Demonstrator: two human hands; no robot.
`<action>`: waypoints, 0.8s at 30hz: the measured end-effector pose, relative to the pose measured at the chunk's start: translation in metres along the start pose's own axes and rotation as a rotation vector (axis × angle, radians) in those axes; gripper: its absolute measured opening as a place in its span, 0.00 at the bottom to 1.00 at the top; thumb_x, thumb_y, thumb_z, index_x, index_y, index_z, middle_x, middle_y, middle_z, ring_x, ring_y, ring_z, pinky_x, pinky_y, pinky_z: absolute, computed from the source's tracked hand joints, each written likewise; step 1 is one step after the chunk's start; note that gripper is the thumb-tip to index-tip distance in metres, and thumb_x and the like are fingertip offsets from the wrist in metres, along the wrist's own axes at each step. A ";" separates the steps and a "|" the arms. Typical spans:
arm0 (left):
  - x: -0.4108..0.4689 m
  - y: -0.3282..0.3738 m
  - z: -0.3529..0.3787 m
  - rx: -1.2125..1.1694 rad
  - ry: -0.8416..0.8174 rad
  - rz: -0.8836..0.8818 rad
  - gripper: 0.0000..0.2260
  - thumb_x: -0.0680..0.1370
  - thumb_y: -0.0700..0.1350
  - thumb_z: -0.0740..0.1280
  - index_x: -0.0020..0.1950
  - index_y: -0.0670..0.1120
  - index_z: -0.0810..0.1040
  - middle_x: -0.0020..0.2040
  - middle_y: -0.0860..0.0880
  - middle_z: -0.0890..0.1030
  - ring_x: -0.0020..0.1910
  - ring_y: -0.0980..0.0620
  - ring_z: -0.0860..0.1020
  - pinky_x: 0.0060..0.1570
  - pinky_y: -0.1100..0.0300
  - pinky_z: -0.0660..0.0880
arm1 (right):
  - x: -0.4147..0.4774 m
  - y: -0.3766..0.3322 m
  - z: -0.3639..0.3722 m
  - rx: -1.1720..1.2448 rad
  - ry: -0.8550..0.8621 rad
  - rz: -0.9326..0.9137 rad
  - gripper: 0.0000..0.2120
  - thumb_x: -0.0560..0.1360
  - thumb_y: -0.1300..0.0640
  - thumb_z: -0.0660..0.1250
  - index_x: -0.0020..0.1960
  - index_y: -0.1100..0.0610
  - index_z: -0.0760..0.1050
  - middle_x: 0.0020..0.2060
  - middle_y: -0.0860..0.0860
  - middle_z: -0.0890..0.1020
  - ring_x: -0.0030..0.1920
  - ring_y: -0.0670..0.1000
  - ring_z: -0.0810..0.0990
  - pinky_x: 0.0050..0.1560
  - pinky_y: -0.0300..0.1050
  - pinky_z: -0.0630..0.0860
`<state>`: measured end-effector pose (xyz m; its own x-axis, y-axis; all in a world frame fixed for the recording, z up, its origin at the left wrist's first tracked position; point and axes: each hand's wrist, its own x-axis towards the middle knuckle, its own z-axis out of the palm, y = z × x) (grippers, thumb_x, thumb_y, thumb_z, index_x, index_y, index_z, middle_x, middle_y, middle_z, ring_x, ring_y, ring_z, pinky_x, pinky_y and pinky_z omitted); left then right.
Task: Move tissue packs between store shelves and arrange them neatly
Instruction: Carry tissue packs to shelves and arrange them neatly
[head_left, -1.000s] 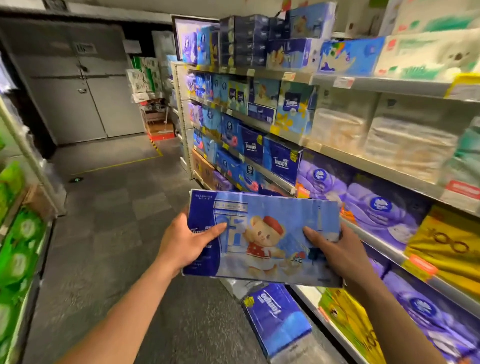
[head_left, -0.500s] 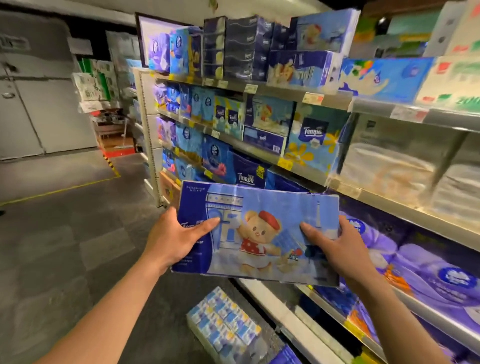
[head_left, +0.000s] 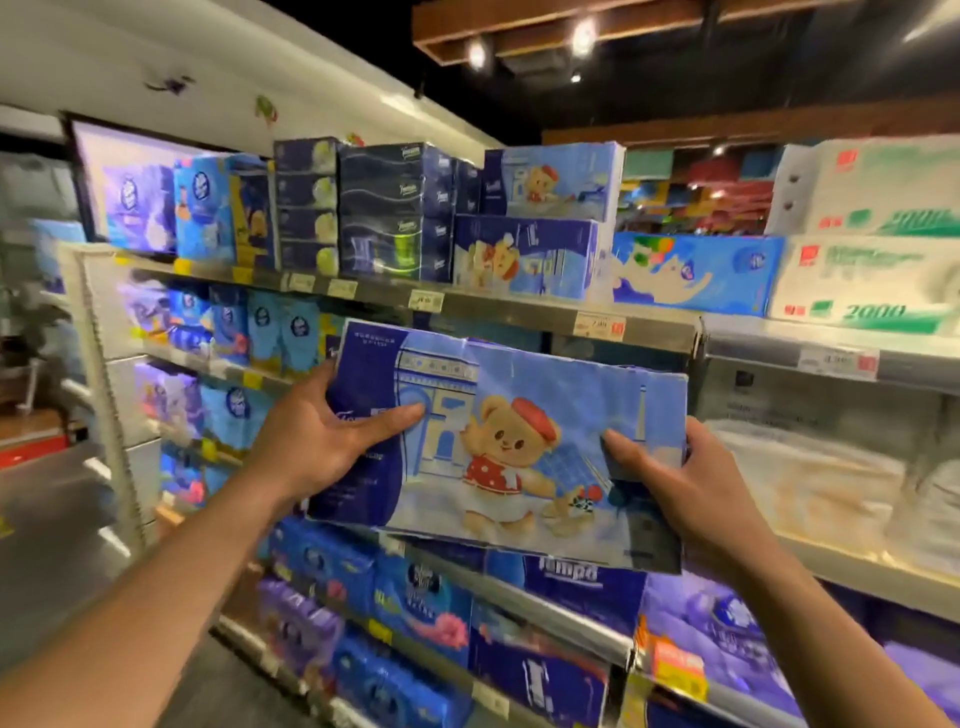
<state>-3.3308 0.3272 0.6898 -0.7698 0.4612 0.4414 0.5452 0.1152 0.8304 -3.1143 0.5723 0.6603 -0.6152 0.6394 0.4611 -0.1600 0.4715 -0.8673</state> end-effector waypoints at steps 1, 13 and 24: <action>0.021 -0.002 0.001 -0.013 0.003 0.026 0.27 0.59 0.63 0.77 0.55 0.54 0.80 0.45 0.60 0.86 0.42 0.63 0.83 0.42 0.61 0.77 | 0.018 0.002 0.004 -0.015 0.020 -0.022 0.18 0.69 0.45 0.77 0.53 0.51 0.79 0.43 0.51 0.87 0.40 0.52 0.87 0.36 0.45 0.82; 0.242 0.016 0.025 -0.083 -0.026 0.253 0.18 0.68 0.57 0.76 0.54 0.56 0.77 0.45 0.64 0.79 0.35 0.75 0.77 0.31 0.76 0.71 | 0.214 -0.026 0.019 -0.248 0.261 -0.196 0.24 0.67 0.36 0.77 0.53 0.52 0.80 0.45 0.48 0.87 0.46 0.50 0.86 0.51 0.60 0.83; 0.453 0.029 0.072 -0.376 -0.105 0.421 0.26 0.65 0.57 0.79 0.60 0.52 0.78 0.53 0.58 0.84 0.49 0.62 0.83 0.49 0.61 0.80 | 0.375 -0.071 0.027 -0.342 0.430 -0.384 0.13 0.74 0.48 0.76 0.47 0.56 0.78 0.37 0.47 0.80 0.30 0.37 0.77 0.29 0.32 0.73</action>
<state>-3.6395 0.6028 0.8893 -0.4641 0.4867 0.7401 0.6272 -0.4094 0.6626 -3.3550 0.7619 0.8900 -0.1894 0.5399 0.8201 -0.0086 0.8343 -0.5512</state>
